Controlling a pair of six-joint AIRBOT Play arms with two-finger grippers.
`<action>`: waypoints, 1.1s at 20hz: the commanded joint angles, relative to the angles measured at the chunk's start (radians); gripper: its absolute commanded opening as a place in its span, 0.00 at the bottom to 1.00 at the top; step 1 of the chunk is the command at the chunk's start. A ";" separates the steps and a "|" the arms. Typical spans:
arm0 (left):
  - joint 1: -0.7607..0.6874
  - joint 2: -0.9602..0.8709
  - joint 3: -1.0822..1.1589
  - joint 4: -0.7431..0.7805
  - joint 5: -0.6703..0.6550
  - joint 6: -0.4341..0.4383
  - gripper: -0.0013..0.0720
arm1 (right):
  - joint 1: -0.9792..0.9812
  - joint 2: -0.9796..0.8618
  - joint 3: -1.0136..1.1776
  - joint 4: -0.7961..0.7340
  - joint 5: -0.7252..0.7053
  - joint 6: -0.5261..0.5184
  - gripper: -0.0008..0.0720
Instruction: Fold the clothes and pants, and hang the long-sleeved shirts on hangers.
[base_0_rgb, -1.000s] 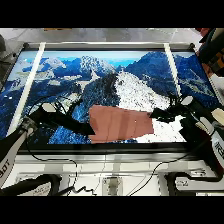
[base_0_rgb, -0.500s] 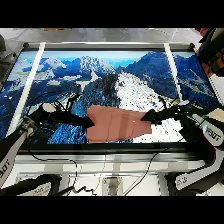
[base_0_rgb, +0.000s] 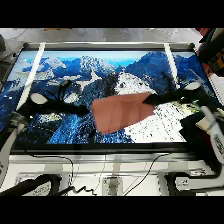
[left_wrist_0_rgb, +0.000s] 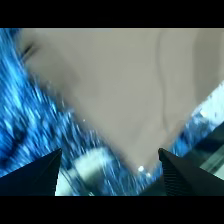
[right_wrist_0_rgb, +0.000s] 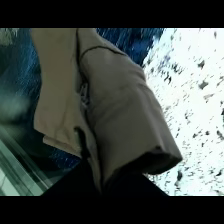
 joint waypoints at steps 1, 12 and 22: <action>0.046 0.098 0.114 0.036 -0.059 0.000 0.97 | -0.109 0.211 0.137 -0.213 0.034 0.134 0.04; 0.085 0.417 0.145 0.037 -0.030 0.000 0.97 | -0.647 0.624 0.297 -0.948 0.336 0.695 0.04; 0.085 0.426 0.145 0.036 -0.030 0.000 0.97 | -0.994 0.680 0.292 -1.108 0.246 0.796 0.93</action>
